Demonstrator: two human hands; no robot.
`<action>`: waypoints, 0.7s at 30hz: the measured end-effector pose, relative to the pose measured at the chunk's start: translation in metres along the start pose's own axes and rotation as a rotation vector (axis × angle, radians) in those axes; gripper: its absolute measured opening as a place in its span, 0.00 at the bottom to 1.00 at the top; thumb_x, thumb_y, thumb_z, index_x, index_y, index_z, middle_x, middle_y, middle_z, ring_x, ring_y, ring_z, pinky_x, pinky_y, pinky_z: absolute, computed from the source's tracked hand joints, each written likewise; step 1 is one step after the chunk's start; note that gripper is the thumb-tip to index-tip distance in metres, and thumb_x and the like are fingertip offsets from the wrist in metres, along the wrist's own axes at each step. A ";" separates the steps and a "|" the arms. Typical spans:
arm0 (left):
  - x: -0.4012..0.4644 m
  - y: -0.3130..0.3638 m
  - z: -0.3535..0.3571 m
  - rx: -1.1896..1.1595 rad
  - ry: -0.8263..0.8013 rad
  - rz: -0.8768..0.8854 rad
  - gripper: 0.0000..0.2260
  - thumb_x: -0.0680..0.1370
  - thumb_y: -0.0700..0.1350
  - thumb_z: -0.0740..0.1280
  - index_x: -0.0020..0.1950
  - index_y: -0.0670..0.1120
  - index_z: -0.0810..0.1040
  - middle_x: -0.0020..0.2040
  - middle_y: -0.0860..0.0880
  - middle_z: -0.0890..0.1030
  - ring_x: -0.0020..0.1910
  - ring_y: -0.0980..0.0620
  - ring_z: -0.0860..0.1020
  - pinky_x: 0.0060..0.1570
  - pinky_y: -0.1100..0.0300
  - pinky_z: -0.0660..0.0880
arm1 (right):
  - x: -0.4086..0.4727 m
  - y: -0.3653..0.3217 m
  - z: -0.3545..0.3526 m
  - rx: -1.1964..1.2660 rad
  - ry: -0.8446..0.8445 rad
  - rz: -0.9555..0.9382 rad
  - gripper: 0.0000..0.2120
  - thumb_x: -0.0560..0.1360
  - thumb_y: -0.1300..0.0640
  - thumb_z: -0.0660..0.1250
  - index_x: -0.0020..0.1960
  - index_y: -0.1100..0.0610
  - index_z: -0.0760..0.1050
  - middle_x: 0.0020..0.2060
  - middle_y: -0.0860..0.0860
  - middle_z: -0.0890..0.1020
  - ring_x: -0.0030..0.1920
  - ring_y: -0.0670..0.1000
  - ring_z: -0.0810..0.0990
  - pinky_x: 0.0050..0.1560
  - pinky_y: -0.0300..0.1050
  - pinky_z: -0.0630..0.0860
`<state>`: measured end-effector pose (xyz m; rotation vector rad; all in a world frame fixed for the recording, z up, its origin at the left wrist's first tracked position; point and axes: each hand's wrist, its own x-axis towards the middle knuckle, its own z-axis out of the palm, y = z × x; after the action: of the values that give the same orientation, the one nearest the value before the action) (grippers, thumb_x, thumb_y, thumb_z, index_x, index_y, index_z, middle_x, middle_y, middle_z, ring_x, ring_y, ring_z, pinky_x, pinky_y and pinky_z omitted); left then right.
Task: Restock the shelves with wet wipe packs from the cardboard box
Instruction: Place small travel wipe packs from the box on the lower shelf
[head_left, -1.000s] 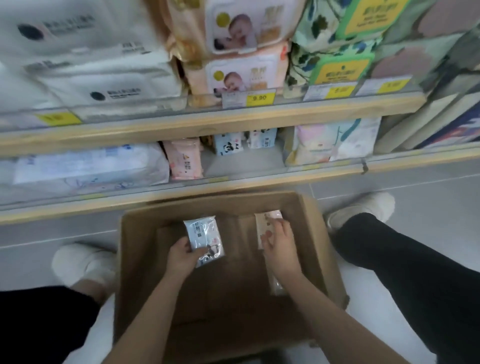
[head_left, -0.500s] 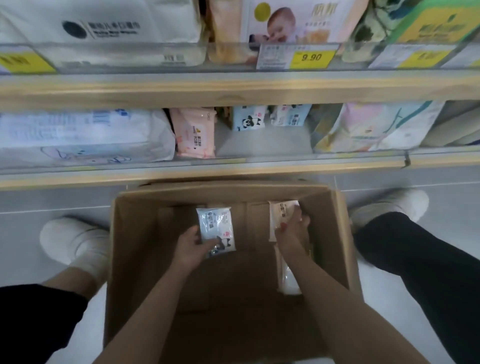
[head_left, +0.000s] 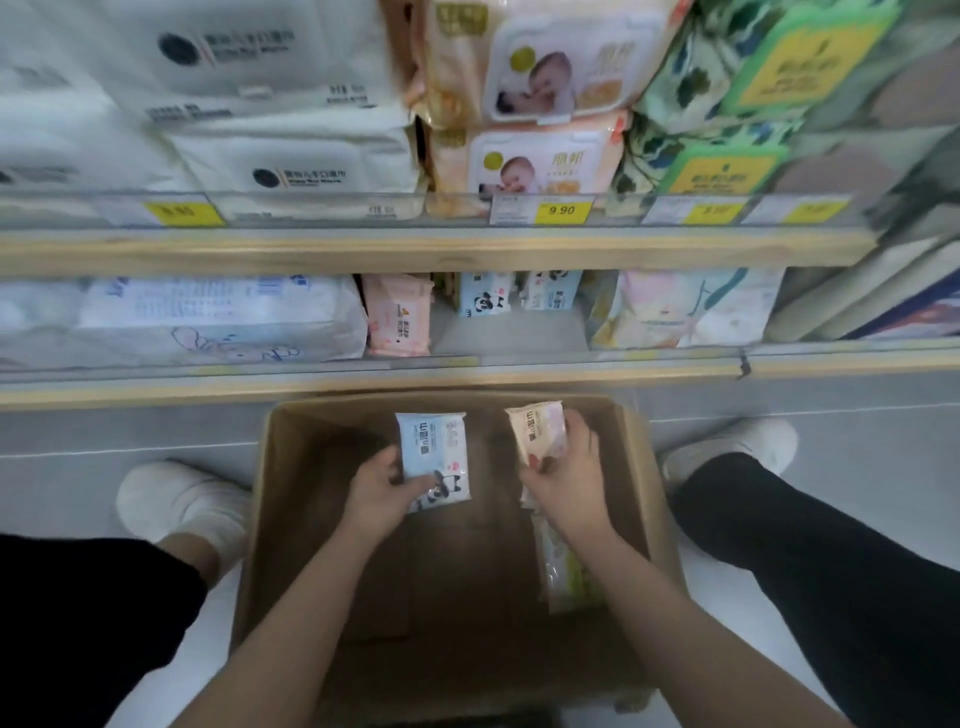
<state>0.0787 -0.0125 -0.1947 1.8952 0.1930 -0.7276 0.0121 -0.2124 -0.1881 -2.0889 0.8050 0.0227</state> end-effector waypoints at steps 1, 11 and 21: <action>-0.003 0.006 -0.005 -0.008 0.005 0.019 0.16 0.72 0.36 0.72 0.57 0.44 0.75 0.56 0.45 0.81 0.42 0.59 0.78 0.33 0.71 0.75 | -0.002 -0.008 -0.002 0.013 0.000 -0.005 0.37 0.67 0.62 0.74 0.72 0.56 0.61 0.62 0.52 0.68 0.62 0.48 0.69 0.54 0.25 0.64; 0.002 0.045 -0.068 -0.058 0.187 0.205 0.15 0.72 0.39 0.72 0.57 0.47 0.75 0.56 0.49 0.80 0.48 0.55 0.79 0.41 0.64 0.76 | 0.057 -0.088 0.016 0.189 0.111 -0.182 0.38 0.62 0.52 0.77 0.67 0.52 0.64 0.55 0.53 0.76 0.54 0.55 0.78 0.57 0.57 0.76; 0.038 0.017 -0.080 -0.051 0.211 0.204 0.16 0.72 0.41 0.72 0.56 0.53 0.75 0.53 0.55 0.80 0.45 0.65 0.79 0.39 0.66 0.78 | 0.157 -0.094 0.083 0.208 0.241 -0.075 0.37 0.60 0.60 0.79 0.63 0.63 0.63 0.59 0.60 0.72 0.55 0.61 0.76 0.57 0.58 0.75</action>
<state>0.1482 0.0428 -0.1816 1.9084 0.1459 -0.3823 0.2101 -0.1971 -0.2182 -1.9435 0.8332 -0.3456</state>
